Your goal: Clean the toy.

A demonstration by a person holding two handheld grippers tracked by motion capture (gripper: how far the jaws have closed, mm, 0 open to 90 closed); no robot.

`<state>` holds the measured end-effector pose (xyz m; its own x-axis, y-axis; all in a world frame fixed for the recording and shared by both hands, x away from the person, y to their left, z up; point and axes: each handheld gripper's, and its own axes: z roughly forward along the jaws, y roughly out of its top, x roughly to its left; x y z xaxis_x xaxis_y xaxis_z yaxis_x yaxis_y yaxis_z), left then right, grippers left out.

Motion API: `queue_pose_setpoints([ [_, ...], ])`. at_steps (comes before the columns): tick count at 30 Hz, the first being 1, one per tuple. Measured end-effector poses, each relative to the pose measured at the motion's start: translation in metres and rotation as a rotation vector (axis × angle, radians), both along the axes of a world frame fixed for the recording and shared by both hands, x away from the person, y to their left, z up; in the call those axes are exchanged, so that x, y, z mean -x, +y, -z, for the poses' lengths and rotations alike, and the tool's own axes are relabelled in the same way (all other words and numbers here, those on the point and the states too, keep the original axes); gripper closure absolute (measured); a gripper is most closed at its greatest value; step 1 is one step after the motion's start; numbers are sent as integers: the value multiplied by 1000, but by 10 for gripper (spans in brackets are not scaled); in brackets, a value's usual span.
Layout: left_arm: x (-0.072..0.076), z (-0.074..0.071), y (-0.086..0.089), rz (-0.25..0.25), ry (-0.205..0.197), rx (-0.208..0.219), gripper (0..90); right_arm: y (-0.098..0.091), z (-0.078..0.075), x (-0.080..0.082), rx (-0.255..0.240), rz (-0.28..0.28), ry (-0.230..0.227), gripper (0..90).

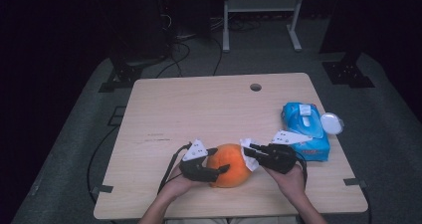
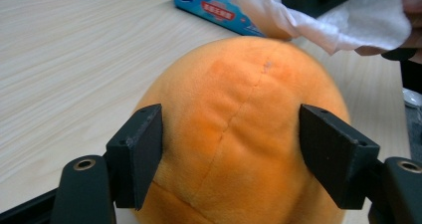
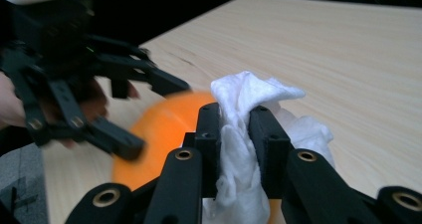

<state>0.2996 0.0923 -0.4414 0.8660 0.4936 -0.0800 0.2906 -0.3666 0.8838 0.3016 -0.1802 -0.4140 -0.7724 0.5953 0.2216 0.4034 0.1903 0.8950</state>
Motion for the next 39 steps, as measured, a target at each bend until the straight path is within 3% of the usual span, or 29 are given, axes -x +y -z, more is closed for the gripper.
queue_pose_setpoints([
  [2,3,-3,-2,15,-8,-19,257,6,3,1,32,-16,7,752],
  [4,2,-7,0,33,-9,-17,218,6,8,1,27,-30,29,752],
  [8,-1,-4,-3,17,-11,-36,96,7,9,3,46,-79,26,754],
  [11,0,-1,-9,12,-34,-70,126,8,9,2,42,-79,28,753],
  [15,7,-6,-19,-19,-162,-146,394,2,11,-8,16,-37,50,753],
  [19,10,-9,-24,-84,-280,-173,448,2,6,-10,20,7,34,756],
  [21,12,-8,-25,-111,-301,-174,449,5,3,-10,26,4,22,756],
  [24,15,-8,-25,-99,-286,-160,434,7,3,-10,36,22,9,756],
  [28,13,-13,-16,-40,-175,-60,284,3,12,-9,47,9,39,758],
  [30,8,-16,-9,-45,-119,-10,190,5,16,-2,70,-33,47,762],
  [34,-2,-5,-8,-39,-31,-29,105,6,12,9,127,-80,33,763],
  [36,-2,0,-10,-39,-47,-44,166,5,11,8,130,-73,32,761],
  [38,1,-3,-12,-50,-99,-86,332,4,8,5,117,-51,23,761],
  [39,4,-6,-13,-56,-144,-106,391,3,6,4,104,-39,14,762],
])
